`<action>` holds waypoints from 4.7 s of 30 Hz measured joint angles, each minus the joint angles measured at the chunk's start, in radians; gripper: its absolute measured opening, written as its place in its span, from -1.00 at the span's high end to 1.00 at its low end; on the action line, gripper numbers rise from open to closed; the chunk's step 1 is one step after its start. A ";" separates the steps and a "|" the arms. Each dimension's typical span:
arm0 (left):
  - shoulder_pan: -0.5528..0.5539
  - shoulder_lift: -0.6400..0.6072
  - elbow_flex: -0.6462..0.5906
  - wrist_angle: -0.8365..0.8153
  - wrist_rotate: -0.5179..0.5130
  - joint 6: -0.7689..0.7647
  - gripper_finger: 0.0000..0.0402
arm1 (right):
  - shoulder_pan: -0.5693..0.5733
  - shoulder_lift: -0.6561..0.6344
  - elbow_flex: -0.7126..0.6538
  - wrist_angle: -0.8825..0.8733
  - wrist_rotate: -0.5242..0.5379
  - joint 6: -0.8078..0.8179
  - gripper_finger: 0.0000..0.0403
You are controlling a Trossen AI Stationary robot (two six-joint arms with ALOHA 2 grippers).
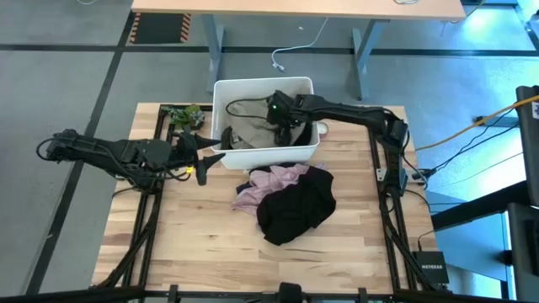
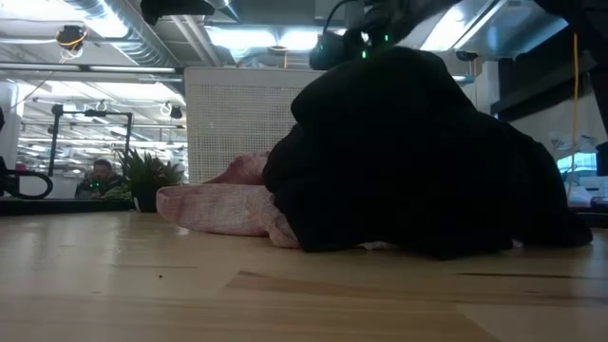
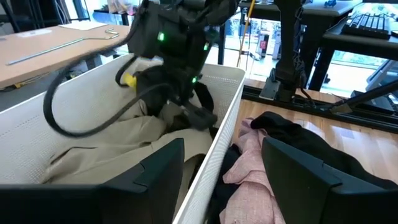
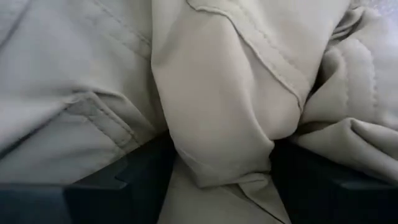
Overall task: Sort clothes
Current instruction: Put the brown shorts into the white bin, then put the black longsleeve into the white bin
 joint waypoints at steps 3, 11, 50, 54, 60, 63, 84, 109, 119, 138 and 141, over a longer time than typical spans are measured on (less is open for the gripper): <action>0.000 0.000 0.000 0.000 0.000 0.000 -0.04 | 0.012 -0.035 0.093 -0.061 -0.003 -0.001 -0.33; 0.000 0.000 0.000 0.001 0.000 -0.019 -0.04 | 0.099 -0.138 0.349 -0.269 -0.003 0.029 -0.33; 0.000 0.000 0.000 0.029 0.000 -0.023 -0.04 | 0.696 -0.437 -0.475 0.048 0.111 0.291 -0.33; 0.000 0.000 0.000 0.027 0.000 -0.022 -0.04 | 0.686 -0.436 -0.519 0.096 0.107 0.291 -0.33; 0.000 0.000 0.000 0.027 0.000 -0.024 -0.04 | 0.685 -0.436 -0.598 0.179 0.093 0.281 -0.33; 0.000 0.000 0.000 0.028 0.000 -0.025 -0.04 | 0.685 -0.426 -0.638 0.213 0.093 0.265 -0.33; 0.000 0.000 0.000 0.032 0.000 -0.032 -0.04 | 0.688 -0.439 -0.536 0.000 0.095 0.262 0.78; 0.000 0.000 0.000 0.032 0.000 -0.024 -0.04 | 0.665 -0.663 -0.063 0.363 0.616 -0.154 0.80; 0.000 0.000 0.000 0.033 0.000 -0.022 -0.04 | 0.390 -0.646 -0.064 0.858 0.493 -0.391 0.80; 0.000 0.000 0.000 0.037 0.000 -0.002 -0.04 | 0.100 -0.405 -0.065 0.532 0.170 -0.001 0.70; 0.000 0.000 0.000 0.039 0.000 -0.003 -0.04 | 0.100 -0.373 -0.065 0.479 0.135 0.070 0.55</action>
